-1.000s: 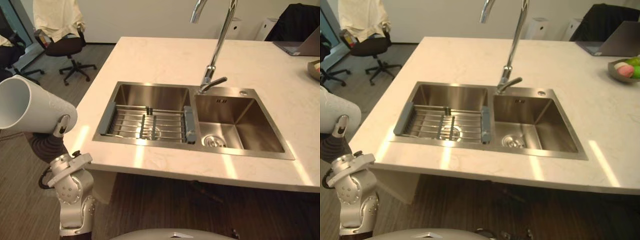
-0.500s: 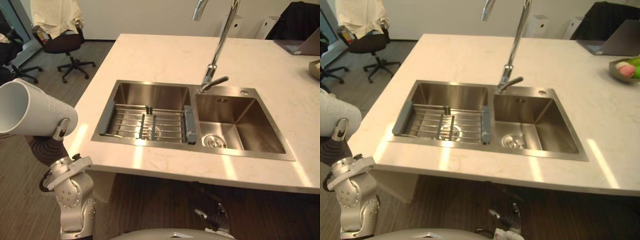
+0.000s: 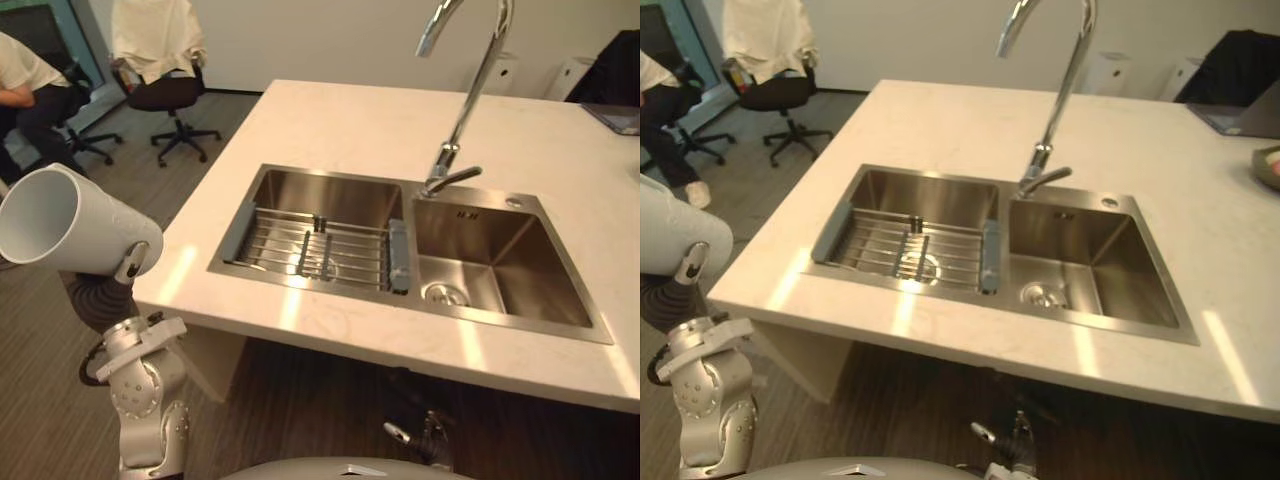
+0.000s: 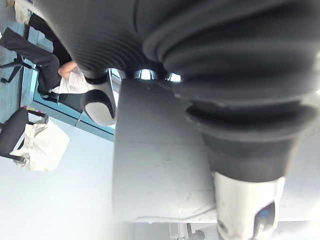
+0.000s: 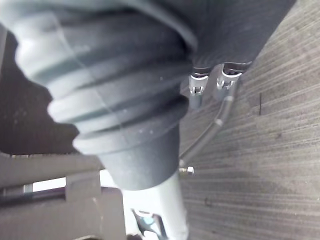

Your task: Walk over to the sink, pick up the cup, carry it to the dishwasher, place the cup inside the dishwasher, then close the dishwasher door

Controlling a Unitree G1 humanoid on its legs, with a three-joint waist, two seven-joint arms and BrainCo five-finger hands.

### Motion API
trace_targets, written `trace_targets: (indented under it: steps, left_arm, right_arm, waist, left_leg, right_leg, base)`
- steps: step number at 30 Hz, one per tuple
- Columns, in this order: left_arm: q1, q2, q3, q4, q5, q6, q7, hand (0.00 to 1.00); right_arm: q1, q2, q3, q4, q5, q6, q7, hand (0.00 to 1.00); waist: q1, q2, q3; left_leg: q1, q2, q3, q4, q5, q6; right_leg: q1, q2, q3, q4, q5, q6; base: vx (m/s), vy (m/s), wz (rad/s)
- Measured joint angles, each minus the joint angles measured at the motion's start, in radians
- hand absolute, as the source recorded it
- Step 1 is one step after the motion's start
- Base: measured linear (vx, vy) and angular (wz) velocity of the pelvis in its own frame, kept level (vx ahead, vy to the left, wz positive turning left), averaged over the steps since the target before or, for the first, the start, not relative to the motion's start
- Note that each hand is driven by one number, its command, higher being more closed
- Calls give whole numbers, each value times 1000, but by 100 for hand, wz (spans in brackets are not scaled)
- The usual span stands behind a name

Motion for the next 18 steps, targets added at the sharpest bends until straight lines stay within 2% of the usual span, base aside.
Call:
trace_targets:
  steps: [1, 2, 3, 4, 6, 7, 8, 9, 10, 11, 12, 13, 14, 15, 16, 17, 18]
  left_arm:
    - [8, 3, 6, 0, 5, 0, 0, 100]
    - [5, 8, 10, 0, 25, -4, 11, 100]
    - [5, 13, 14, -1, 32, -5, 18, 100]
    - [12, 13, 25, -1, 32, -6, 29, 100]
    - [15, 11, 30, -1, 31, -7, 35, 100]
    - [14, 11, 31, -1, 29, -7, 34, 100]
    - [11, 12, 16, -7, 27, -22, 22, 100]
    - [6, 14, 12, -7, 16, -26, 8, 100]
    - [-3, 15, 10, -7, 3, -28, -14, 100]
    - [-13, 15, 6, -7, -4, -31, -46, 100]
    - [-25, 15, 0, -6, -5, -31, -81, 100]
    - [-26, 17, -4, -7, -6, -28, -96, 100]
    - [-56, 28, -18, 1, -9, -22, -118, 100]
    - [-80, 41, -33, 7, -11, -18, -123, 100]
    - [-79, 39, -33, 9, -16, -16, -127, 100]
    - [-70, 38, -33, 13, -26, -16, -130, 100]
    - [-63, 27, -50, 32, -32, -15, -139, 100]
  right_arm:
    - [-11, -13, 19, 6, 0, -10, 10, 0]
    - [-44, -27, 34, 25, 0, -18, 12, 0]
    - [-72, -41, 47, 29, 1, -19, 11, 0]
    - [-119, -70, 58, 28, 5, -26, 10, 0]
    - [-159, -92, 54, 28, 13, -26, 9, 0]
    - [-181, -106, 49, 30, 13, -26, 9, 0]
    - [-213, -123, 38, 72, 13, -22, 10, 0]
    - [-220, -130, 28, 79, 14, -13, 9, 0]
    - [-219, -138, 13, 80, 16, -2, 10, 0]
    - [-203, -159, 9, 75, 35, 2, 11, 0]
    - [-182, -171, 8, 67, 43, 1, 16, 0]
    - [-176, -177, 5, 67, 44, 0, 21, 0]
    - [-182, -188, -6, 70, 49, 0, 31, 0]
    - [-180, -189, -29, 99, 47, -5, 51, 0]
    - [-187, -187, -39, 118, 46, -8, 58, 0]
    - [-198, -189, -42, 148, 41, -7, 61, 0]
    - [-194, -195, -58, 146, 37, -5, 62, 0]
  waist:
    - [0, -6, 14]
    - [5, -20, 51]
    - [14, -24, 80]
    - [25, -15, 123]
    - [28, 8, 154]
    - [32, -2, 164]
    - [28, -8, 184]
    - [28, -1, 184]
    - [27, 1, 186]
    - [23, 14, 182]
    - [16, 32, 171]
    - [12, 47, 163]
    - [2, 46, 164]
    - [-15, 23, 157]
    - [-13, 24, 155]
    - [3, 26, 155]
    - [-12, 48, 141]
  left_leg:
    - [-35, -8, -39, 37, 5, 0]
    - [-90, -18, -87, 88, 4, -1]
    - [-126, -25, -111, 110, 10, -5]
    - [-192, -33, -145, 115, 27, -23]
    - [-234, -19, -128, 107, 12, -27]
    - [-253, -5, -71, 100, -13, -34]
    - [-307, 26, 116, 208, -59, 42]
    - [-330, 42, 200, 309, -67, 84]
    - [-339, 79, 314, 470, -92, 118]
    - [-305, 147, 420, 655, -133, 160]
    - [-268, 210, 480, 770, -178, 170]
    - [-261, 231, 506, 781, -175, 160]
    - [-294, 205, 553, 754, -143, 175]
    - [-279, 118, 549, 612, -123, 178]
    - [-257, 105, 570, 579, -139, 188]
    - [-187, 145, 660, 580, -193, 151]
    - [-122, 173, 689, 488, -196, 104]
  right_leg:
    - [-27, -19, -17, 73, -38, -6]
    - [-65, -41, -34, 147, -77, -12]
    - [-100, -56, -49, 198, -103, -15]
    - [-162, -74, -84, 264, -136, -26]
    - [-192, -76, -121, 287, -149, -29]
    - [-202, -82, -141, 273, -148, -39]
    - [-222, -137, -216, 284, -137, -68]
    - [-227, -159, -244, 295, -138, -71]
    - [-223, -184, -286, 312, -140, -74]
    - [-208, -202, -339, 332, -145, -81]
    - [-200, -215, -393, 360, -157, -93]
    - [-197, -227, -421, 375, -165, -88]
    - [-202, -246, -457, 401, -176, -79]
    - [-223, -260, -446, 326, -152, -71]
    - [-211, -257, -471, 291, -126, -69]
    - [-188, -256, -519, 289, -104, -60]
    - [-170, -260, -580, 311, -107, -62]
  base:
    - [-78, -27, 110]
    - [-133, -51, 127]
    - [-223, -69, 127]
    - [-292, -88, 94]
    - [-219, -70, 84]
    - [-152, -37, 135]
    - [-205, -47, 144]
    - [-126, -10, 147]
    - [-76, -63, 124]
    - [-46, -59, 141]
    - [-48, -43, 126]
    - [-60, -6, 143]
    - [-148, 12, 170]
    - [-175, 15, 173]
    - [-154, 7, 128]
    - [-81, 39, 113]
    - [-66, 77, 113]
